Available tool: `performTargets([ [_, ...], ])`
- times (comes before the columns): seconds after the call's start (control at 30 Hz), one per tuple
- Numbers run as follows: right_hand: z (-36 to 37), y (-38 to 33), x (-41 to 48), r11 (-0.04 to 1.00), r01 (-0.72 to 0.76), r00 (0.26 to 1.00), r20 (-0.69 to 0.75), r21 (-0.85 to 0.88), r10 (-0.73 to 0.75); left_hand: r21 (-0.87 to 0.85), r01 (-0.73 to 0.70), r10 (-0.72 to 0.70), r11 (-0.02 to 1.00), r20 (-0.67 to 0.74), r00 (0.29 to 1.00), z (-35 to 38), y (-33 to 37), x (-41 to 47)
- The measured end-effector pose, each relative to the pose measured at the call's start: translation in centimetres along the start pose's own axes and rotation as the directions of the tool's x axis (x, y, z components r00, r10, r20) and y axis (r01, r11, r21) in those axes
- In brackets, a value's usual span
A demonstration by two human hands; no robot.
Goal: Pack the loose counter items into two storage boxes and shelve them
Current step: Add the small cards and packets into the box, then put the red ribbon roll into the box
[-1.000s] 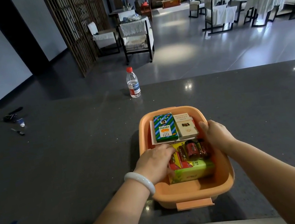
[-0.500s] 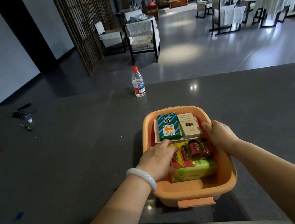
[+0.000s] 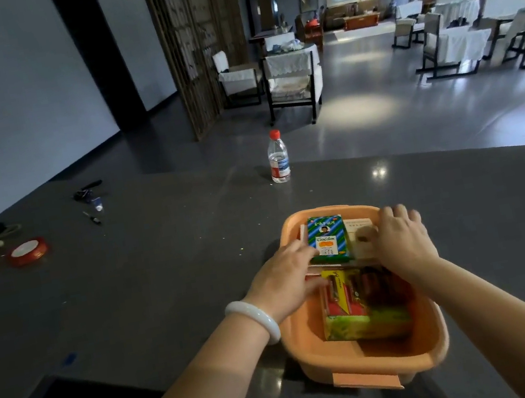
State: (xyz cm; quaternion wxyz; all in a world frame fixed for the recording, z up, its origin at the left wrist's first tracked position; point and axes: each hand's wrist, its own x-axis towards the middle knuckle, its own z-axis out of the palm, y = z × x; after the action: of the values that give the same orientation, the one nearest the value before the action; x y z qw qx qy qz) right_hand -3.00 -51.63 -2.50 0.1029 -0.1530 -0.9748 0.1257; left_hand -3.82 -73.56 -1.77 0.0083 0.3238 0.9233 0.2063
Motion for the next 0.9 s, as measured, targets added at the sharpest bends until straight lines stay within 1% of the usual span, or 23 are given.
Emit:
performTargets([
  [0.03,-0.3,-1.3,0.3,0.996,0.084,0.996,0.001,-0.028,-0.084,0.032,0.023,-0.022,0.999,-0.041,0.999,-0.5,-0.4,-0.2],
  [0.1,-0.2,-4.5,0.9,0.962,0.261,0.965,0.06,-0.081,-0.257,0.139,0.094,-0.078,0.986,-0.114,0.99,-1.6,-1.9,-1.1],
  [0.17,0.2,-8.0,1.2,0.921,0.388,0.916,0.116,-0.024,-0.383,0.28,0.168,-0.127,0.945,-0.156,0.979,-2.6,-3.8,-2.5],
  [0.23,0.9,-11.6,1.3,0.862,0.507,0.847,0.174,0.018,-0.502,0.416,0.249,-0.2,0.874,-0.159,0.967,-3.7,-5.8,-4.5],
  [0.27,1.3,-13.5,1.3,0.83,0.556,0.807,0.218,0.032,-0.549,0.458,0.293,-0.247,0.839,-0.158,0.956,-4.5,-6.8,-5.7],
  [0.37,2.2,-19.3,0.9,0.724,0.687,0.661,0.369,0.053,-0.654,0.521,0.419,-0.387,0.744,-0.175,0.905,-7.4,-10.1,-9.8],
  [0.43,2.6,-23.2,0.2,0.671,0.735,0.581,0.42,0.096,-0.697,0.528,0.495,-0.472,0.69,-0.191,0.861,-9.4,-12.2,-12.7],
  [0.53,3.5,-28.9,-1.4,0.615,0.775,0.504,0.446,0.143,-0.74,0.521,0.595,-0.584,0.612,-0.21,0.784,-12.1,-15.3,-17.1],
  [0.63,4.4,-34.5,-2.9,0.577,0.799,0.453,0.46,0.172,-0.764,0.506,0.667,-0.66,0.547,-0.23,0.715,-14.5,-18.0,-20.8],
  [0.7,4.8,-38.0,-3.6,0.555,0.811,0.425,0.464,0.185,-0.777,0.49,0.7,-0.691,0.52,-0.241,0.682,-15.9,-19.8,-23.0],
  [0.9,6.9,-47.5,-5.2,0.528,0.814,0.372,0.481,0.242,-0.794,0.462,0.756,-0.744,0.463,-0.261,0.615,-19.3,-25.5,-28.4],
])
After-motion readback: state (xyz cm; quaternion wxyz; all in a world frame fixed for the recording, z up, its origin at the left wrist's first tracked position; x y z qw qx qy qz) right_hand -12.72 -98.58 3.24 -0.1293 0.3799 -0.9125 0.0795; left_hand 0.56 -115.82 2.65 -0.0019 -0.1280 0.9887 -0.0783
